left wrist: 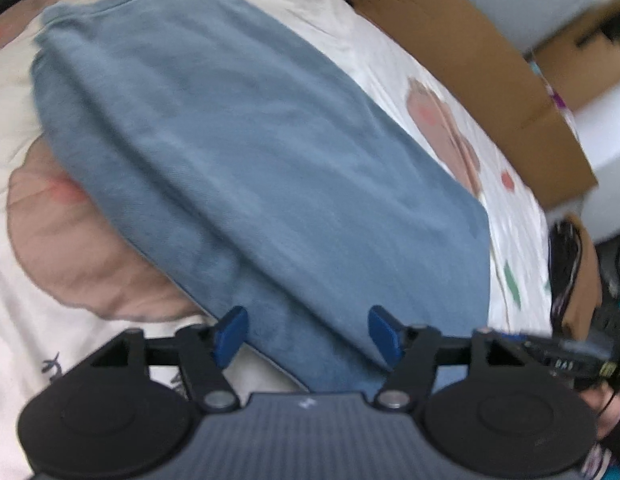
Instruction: Fold clothes
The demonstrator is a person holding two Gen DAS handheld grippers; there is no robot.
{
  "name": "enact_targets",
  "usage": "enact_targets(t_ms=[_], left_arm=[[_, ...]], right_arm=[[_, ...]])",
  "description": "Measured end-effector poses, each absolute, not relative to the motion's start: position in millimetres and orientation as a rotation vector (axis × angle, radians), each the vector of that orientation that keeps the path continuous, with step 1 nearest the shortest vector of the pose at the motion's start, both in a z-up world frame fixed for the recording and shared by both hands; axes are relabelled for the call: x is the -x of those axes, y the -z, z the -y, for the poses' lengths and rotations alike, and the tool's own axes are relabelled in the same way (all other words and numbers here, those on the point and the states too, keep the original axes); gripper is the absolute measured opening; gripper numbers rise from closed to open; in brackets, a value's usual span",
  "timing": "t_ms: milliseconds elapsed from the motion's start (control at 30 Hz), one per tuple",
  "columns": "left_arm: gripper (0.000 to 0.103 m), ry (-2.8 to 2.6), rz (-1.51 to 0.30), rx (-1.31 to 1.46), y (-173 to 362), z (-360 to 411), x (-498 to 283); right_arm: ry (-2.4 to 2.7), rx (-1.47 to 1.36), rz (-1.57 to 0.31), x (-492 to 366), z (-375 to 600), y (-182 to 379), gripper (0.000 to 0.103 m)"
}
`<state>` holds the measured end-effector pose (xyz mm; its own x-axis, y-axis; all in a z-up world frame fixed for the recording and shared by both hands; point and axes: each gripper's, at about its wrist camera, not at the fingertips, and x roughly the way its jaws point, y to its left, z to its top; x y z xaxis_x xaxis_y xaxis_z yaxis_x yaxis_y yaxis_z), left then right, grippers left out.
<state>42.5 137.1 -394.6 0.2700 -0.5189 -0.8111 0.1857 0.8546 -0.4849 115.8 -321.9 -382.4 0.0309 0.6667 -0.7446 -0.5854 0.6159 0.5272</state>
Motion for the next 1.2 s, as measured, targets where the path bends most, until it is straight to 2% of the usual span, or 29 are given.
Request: enact_targets(t_ms=[300, 433, 633, 1000, 1200], left_arm=[[0.073, 0.431, -1.186, 0.429, 403.0, -147.7, -52.6], [0.073, 0.413, -1.171, 0.462, 403.0, -153.3, -55.9], [0.072, 0.393, -1.172, 0.540, 409.0, -163.4, -57.1], [0.050, 0.345, -1.179, 0.606, 413.9, -178.0, -62.7], [0.050, 0.297, -1.160, 0.571, 406.6, -191.5, -68.8]], right_arm=[[-0.849, -0.472, -1.332, -140.4, 329.4, 408.5, 0.038], [-0.819, -0.572, -1.362, -145.2, 339.7, 413.4, 0.023], [-0.790, -0.706, -1.391, -145.9, 350.2, 428.3, 0.022], [-0.813, -0.798, -1.401, -153.1, 333.1, 440.2, 0.023], [-0.845, -0.889, -1.376, -151.2, 338.7, 437.9, 0.023]])
